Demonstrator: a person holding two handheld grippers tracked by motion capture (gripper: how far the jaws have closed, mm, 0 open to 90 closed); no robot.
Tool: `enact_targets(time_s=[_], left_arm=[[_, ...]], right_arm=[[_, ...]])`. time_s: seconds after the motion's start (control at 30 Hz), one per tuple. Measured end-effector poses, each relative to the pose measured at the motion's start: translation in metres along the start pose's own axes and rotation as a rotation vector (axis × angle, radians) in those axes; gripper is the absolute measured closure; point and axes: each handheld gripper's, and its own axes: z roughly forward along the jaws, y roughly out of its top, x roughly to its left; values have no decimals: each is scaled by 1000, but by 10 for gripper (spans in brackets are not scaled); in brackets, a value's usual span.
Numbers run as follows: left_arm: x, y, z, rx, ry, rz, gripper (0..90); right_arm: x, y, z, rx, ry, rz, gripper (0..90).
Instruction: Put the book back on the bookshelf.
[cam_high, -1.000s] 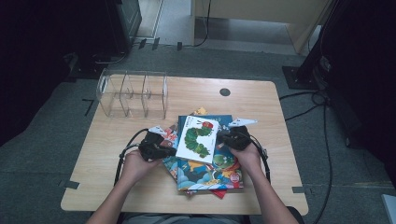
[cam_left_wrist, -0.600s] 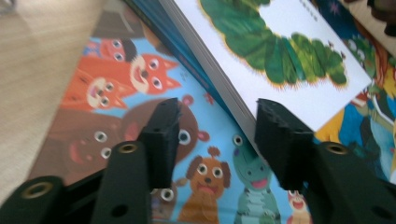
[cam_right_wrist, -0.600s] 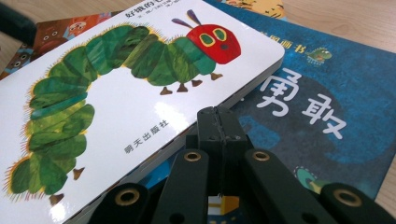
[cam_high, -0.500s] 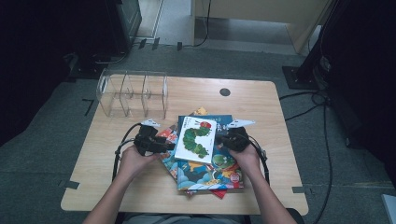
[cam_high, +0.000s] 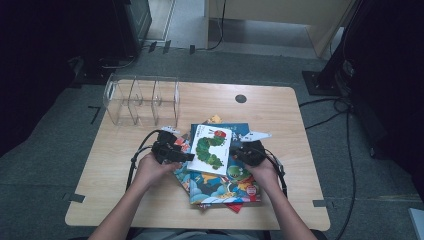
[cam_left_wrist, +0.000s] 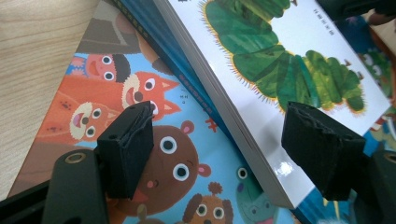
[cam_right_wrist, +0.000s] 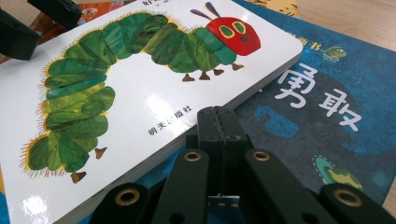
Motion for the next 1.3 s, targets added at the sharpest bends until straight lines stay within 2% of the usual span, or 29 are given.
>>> enact_targets(time_s=[0.3,0.4,0.47,0.63,0.7,0.73,0.8,0.93,1.03,1.1,1.23,1.3], left_arm=[[-2,7,8,3,-29,-32,263],[-4,7,8,4,-22,-37,264],[-4,6,8,3,-29,-37,263],[-2,4,6,1,-31,-63,255],[-2,5,6,5,-23,-73,262],[-3,5,5,10,-1,-78,290],[-3,7,4,23,13,-97,305],[-8,12,7,47,52,-107,275],[-11,15,9,62,73,-121,260],[-9,18,8,76,71,-142,283],[3,21,1,84,27,-210,429],[1,24,-2,80,34,-197,439]], right_arm=[[0,-1,1,-8,23,34,900],[5,0,5,-11,61,30,900],[9,2,7,-4,66,14,900],[15,3,10,-3,71,14,900],[15,3,10,-3,72,17,900],[15,3,10,-3,74,17,900],[16,3,10,-3,78,17,900],[22,3,11,4,81,10,900],[22,3,11,2,78,29,900],[22,3,12,1,82,51,900],[24,3,12,-4,70,63,900],[24,2,11,-4,68,69,900]])
